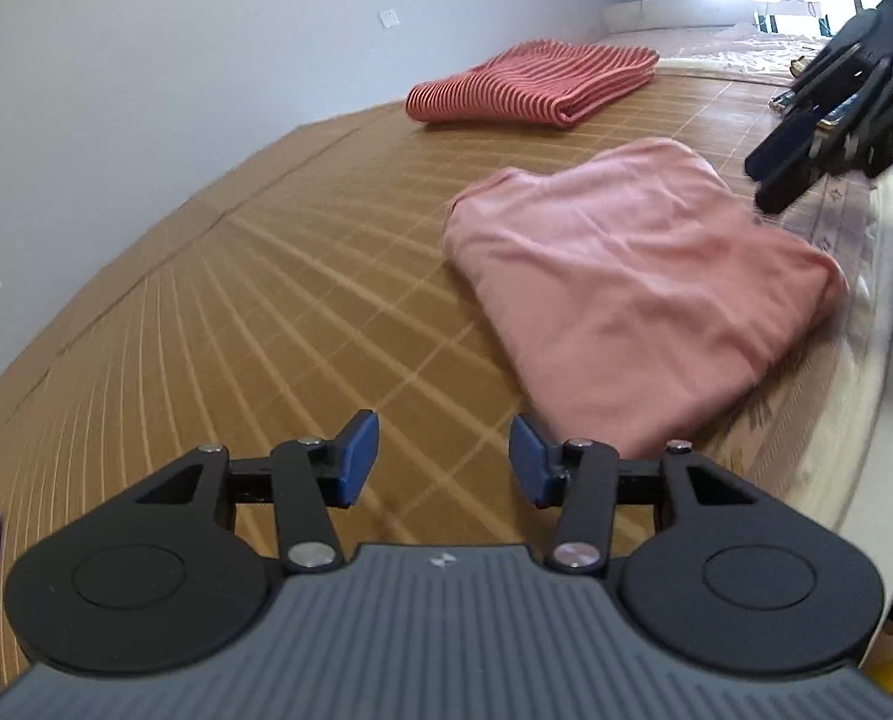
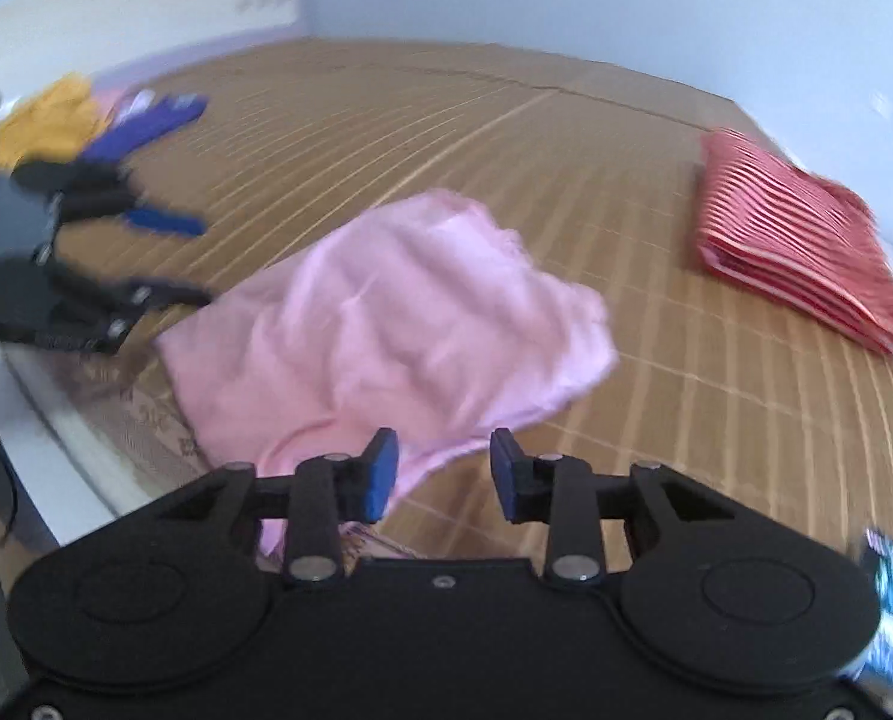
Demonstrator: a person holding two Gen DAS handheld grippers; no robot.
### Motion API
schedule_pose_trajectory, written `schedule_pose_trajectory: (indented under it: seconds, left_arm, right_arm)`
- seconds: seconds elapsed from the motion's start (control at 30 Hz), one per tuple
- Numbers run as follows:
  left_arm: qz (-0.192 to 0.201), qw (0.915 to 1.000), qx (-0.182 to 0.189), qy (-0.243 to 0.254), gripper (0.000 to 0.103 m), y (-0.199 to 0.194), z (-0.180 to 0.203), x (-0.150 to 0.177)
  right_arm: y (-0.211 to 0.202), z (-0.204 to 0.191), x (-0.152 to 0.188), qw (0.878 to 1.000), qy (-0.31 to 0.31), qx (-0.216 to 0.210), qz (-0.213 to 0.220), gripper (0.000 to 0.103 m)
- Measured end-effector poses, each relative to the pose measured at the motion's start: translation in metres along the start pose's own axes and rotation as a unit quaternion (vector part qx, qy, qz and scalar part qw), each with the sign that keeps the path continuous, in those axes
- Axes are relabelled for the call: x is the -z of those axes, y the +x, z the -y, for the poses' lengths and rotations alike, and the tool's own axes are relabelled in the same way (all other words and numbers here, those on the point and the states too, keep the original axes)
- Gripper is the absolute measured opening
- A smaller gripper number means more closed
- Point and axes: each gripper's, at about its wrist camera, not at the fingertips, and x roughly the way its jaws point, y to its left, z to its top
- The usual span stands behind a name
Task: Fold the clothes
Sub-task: 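Grasp the folded pink shirt with the right tool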
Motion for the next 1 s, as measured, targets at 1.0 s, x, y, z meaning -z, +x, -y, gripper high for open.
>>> schedule_pose_trajectory:
  seconds: [1.0]
  left_arm:
    - [-0.033, 0.9631, 0.218, -0.155, 0.055, 0.053, -0.048, -0.046]
  right_arm:
    - [0.038, 0.054, 0.002, 0.965, 0.25, -0.08, 0.026, 0.067]
